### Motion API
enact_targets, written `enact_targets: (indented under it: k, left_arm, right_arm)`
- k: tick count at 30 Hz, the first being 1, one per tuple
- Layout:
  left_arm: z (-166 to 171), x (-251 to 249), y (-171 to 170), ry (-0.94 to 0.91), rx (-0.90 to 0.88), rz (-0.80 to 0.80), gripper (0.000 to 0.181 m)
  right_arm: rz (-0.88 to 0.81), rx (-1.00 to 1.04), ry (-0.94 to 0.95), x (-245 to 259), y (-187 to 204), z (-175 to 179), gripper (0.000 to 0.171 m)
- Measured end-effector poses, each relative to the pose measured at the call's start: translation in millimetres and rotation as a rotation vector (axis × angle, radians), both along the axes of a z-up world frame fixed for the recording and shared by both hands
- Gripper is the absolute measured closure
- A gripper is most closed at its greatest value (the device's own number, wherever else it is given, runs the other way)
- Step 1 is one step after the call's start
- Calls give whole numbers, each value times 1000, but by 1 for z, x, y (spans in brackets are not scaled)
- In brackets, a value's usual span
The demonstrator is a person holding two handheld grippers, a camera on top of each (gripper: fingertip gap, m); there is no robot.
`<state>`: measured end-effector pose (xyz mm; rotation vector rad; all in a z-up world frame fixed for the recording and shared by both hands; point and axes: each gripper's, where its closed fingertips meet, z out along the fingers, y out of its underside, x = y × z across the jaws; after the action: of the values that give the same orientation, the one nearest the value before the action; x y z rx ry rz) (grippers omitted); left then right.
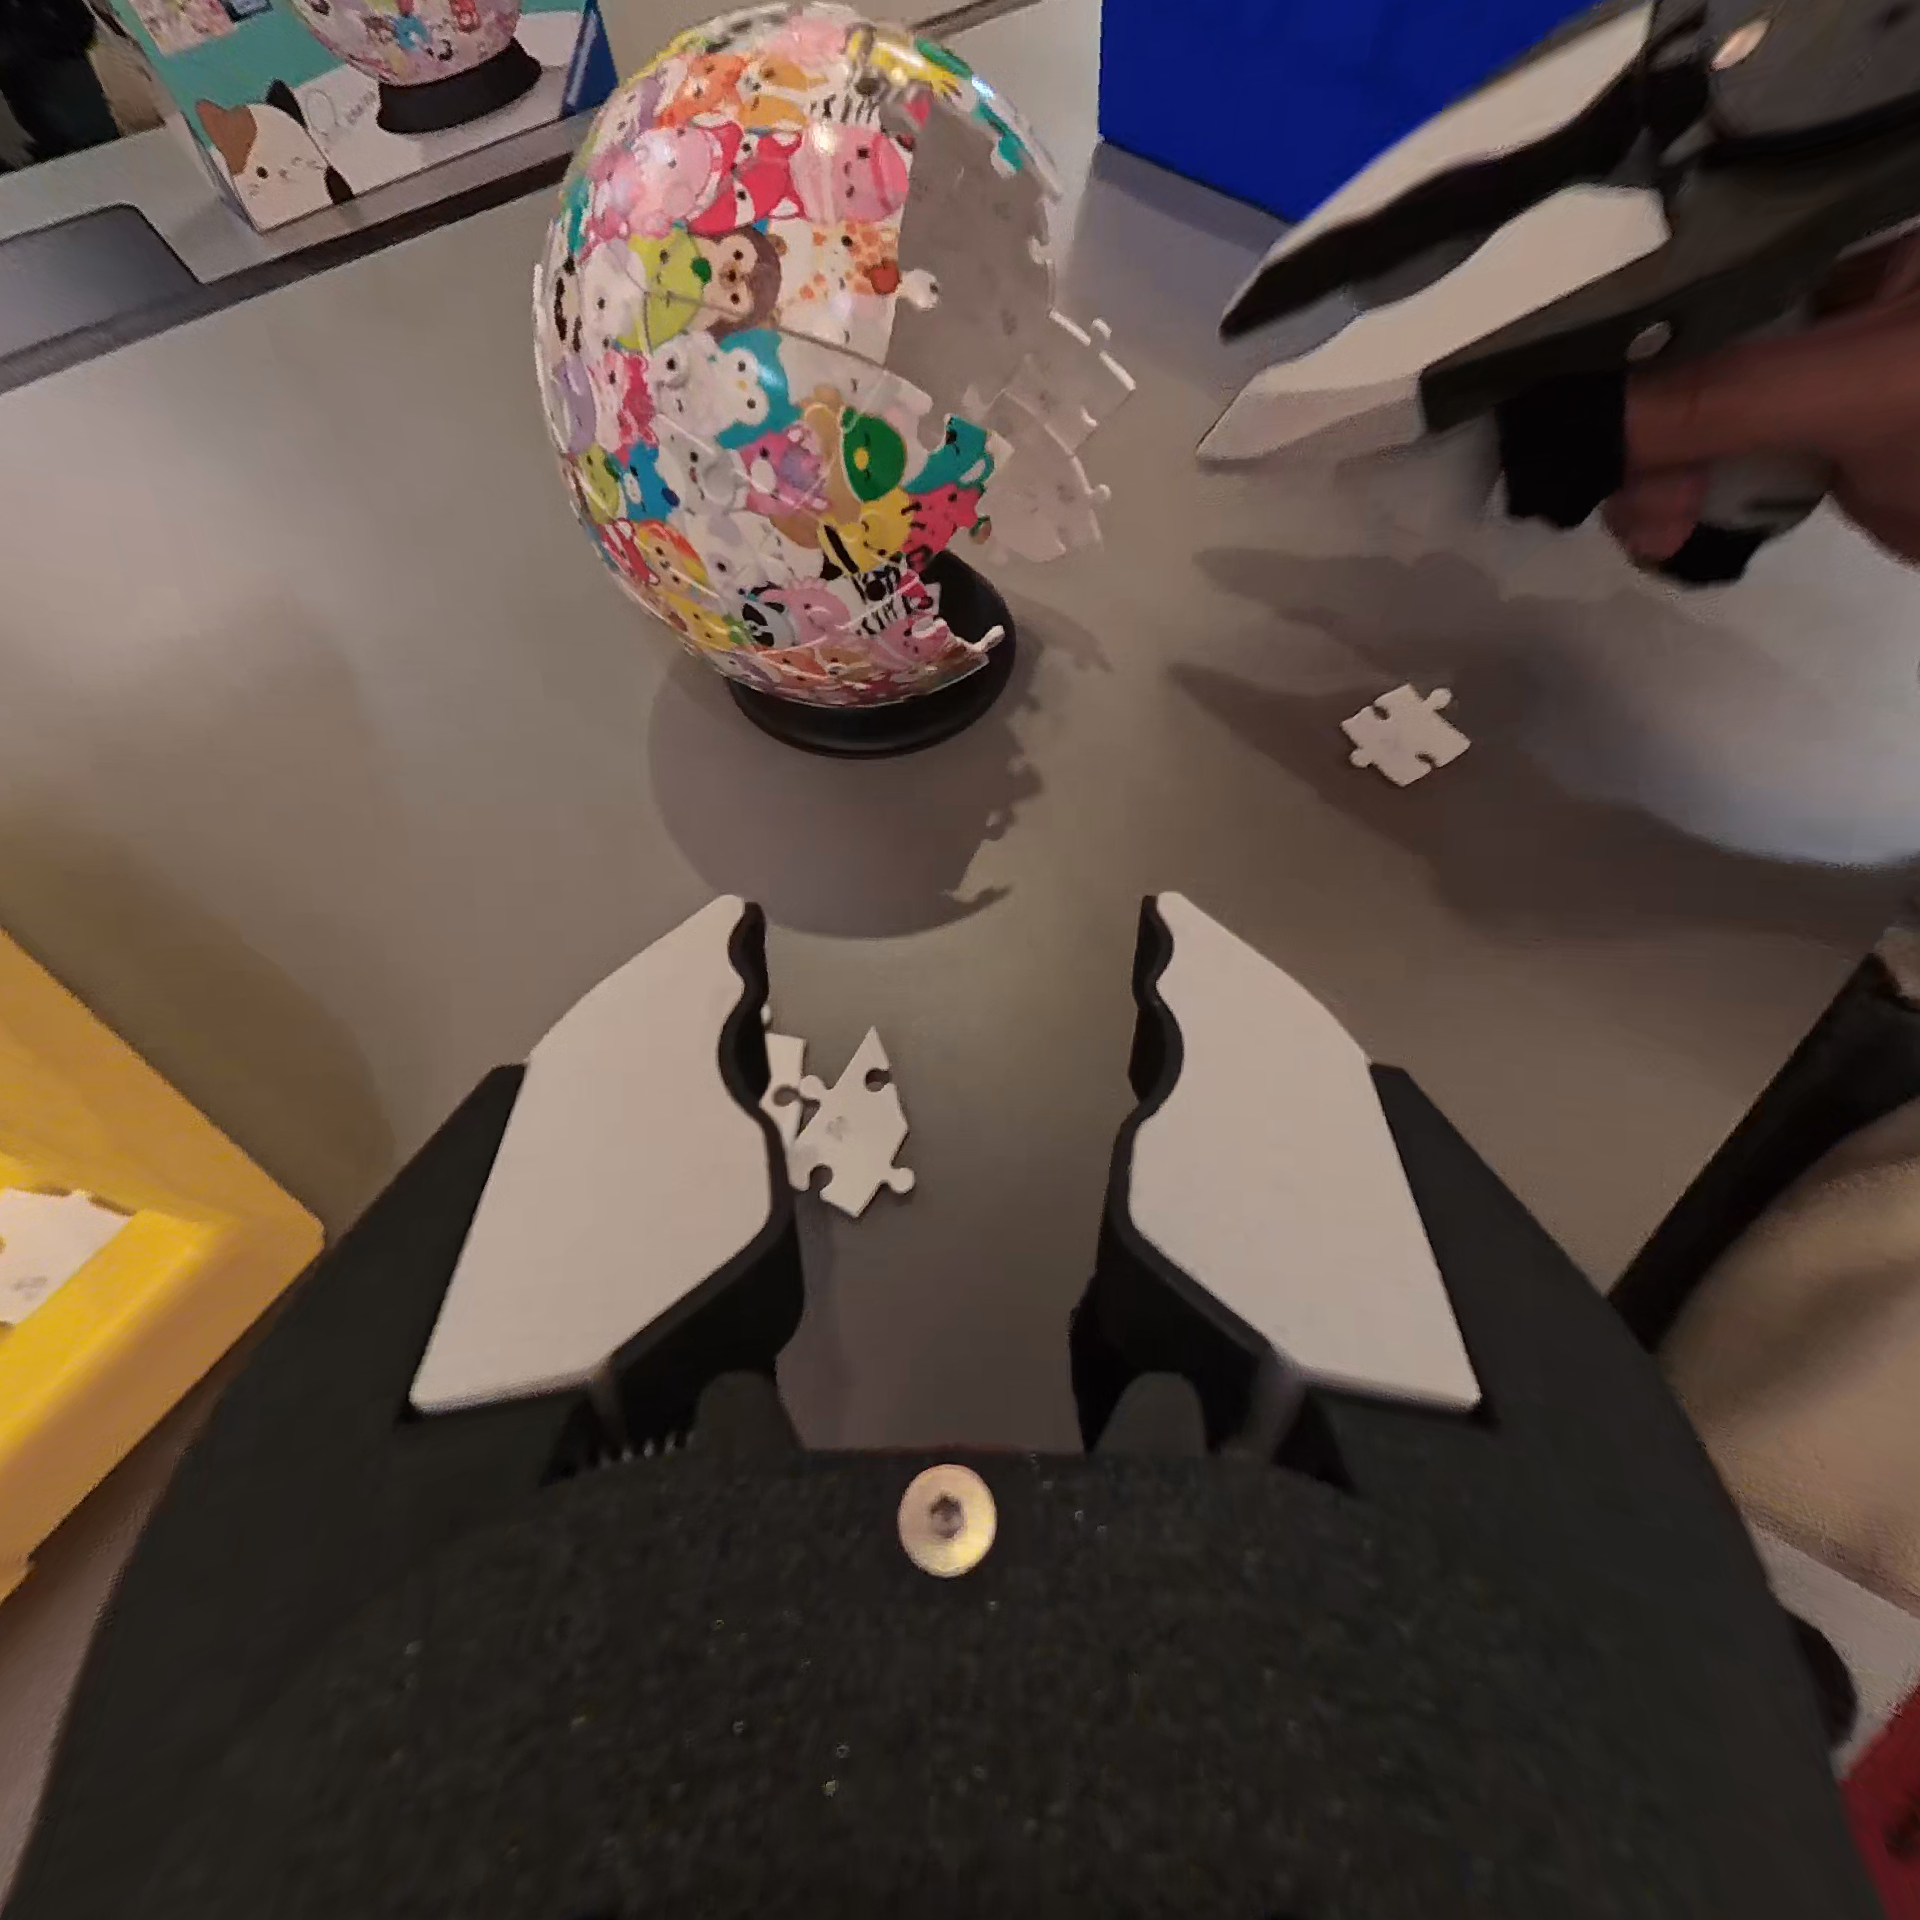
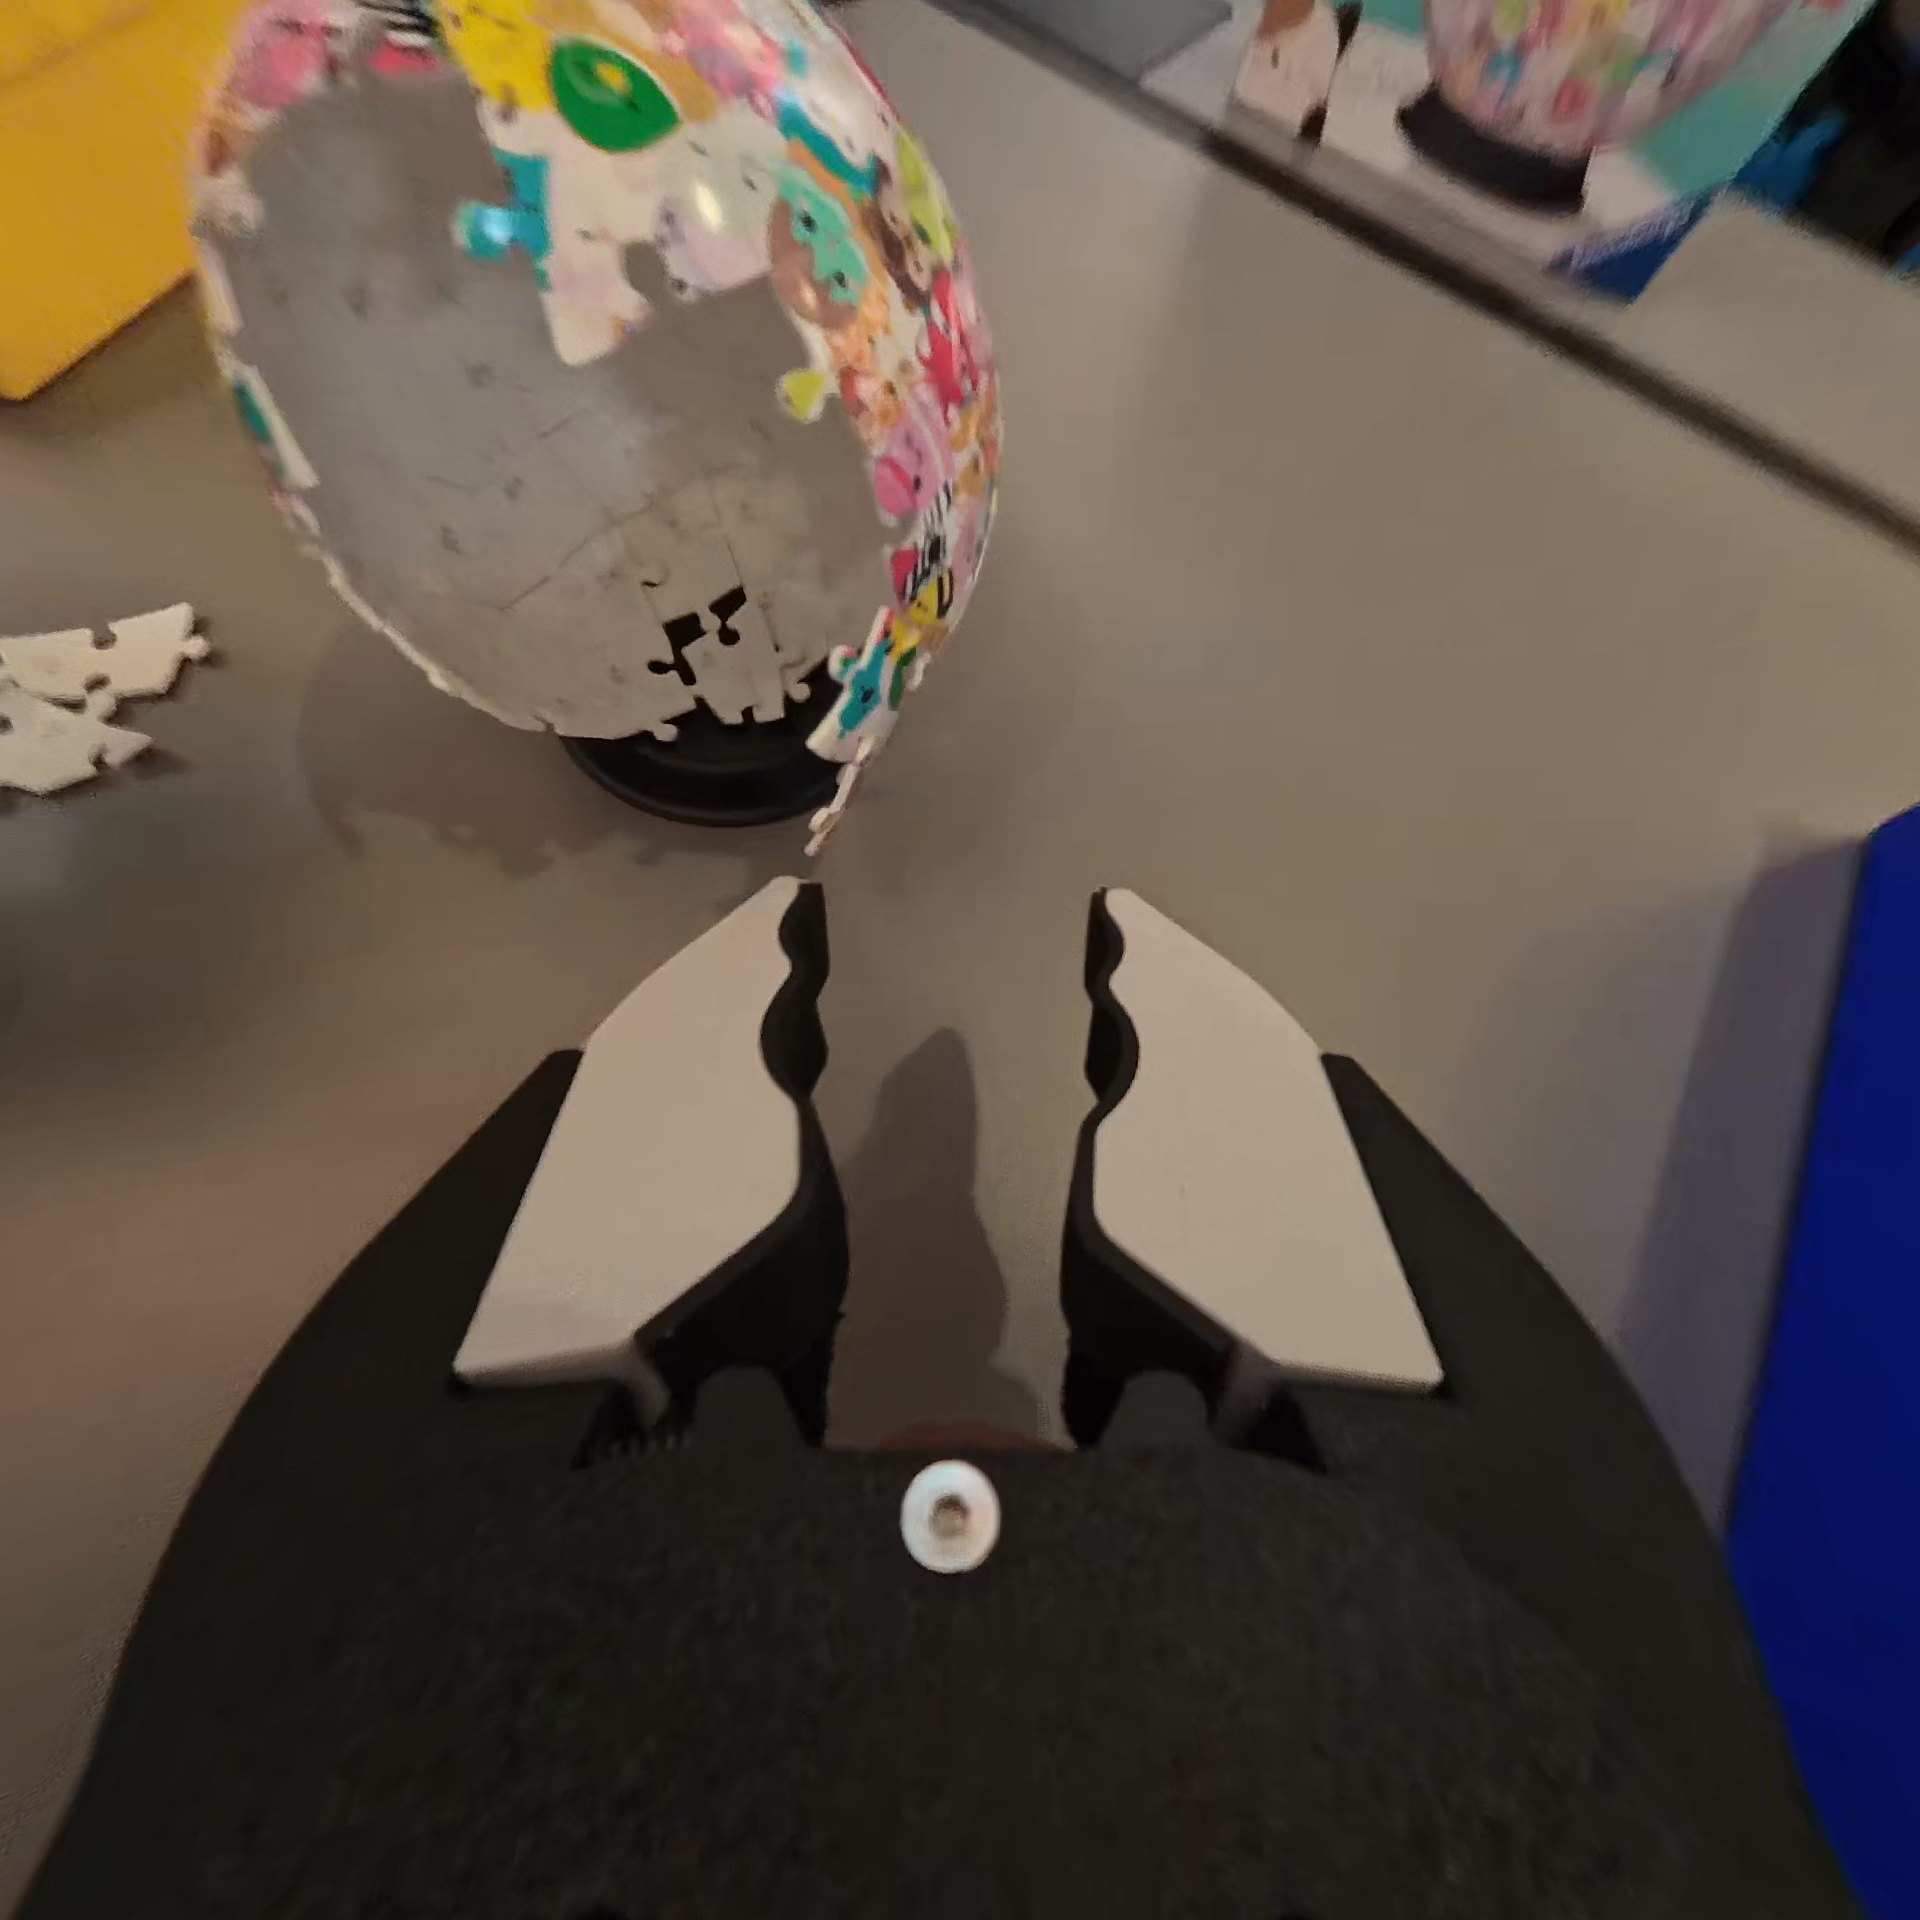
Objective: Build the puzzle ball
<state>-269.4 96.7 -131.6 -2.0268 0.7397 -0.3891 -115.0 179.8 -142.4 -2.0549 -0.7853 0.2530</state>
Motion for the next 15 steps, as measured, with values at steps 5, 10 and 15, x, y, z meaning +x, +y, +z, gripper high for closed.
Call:
enact_targets:
  k: [5, 10, 15]
  left_arm:
    - [2, -6, 5, 1, 30, 14, 114]
    - [-9, -8, 10, 21, -11, 17, 111]
    - [-19, 4, 21, 60, -112, -31, 99]
  right_arm:
    - [197, 136, -227, 12, -1, 11, 113]
    - [274, 44, -117, 4, -14, -8, 113]
    - [360, 104, -207, -2, -7, 11, 111]
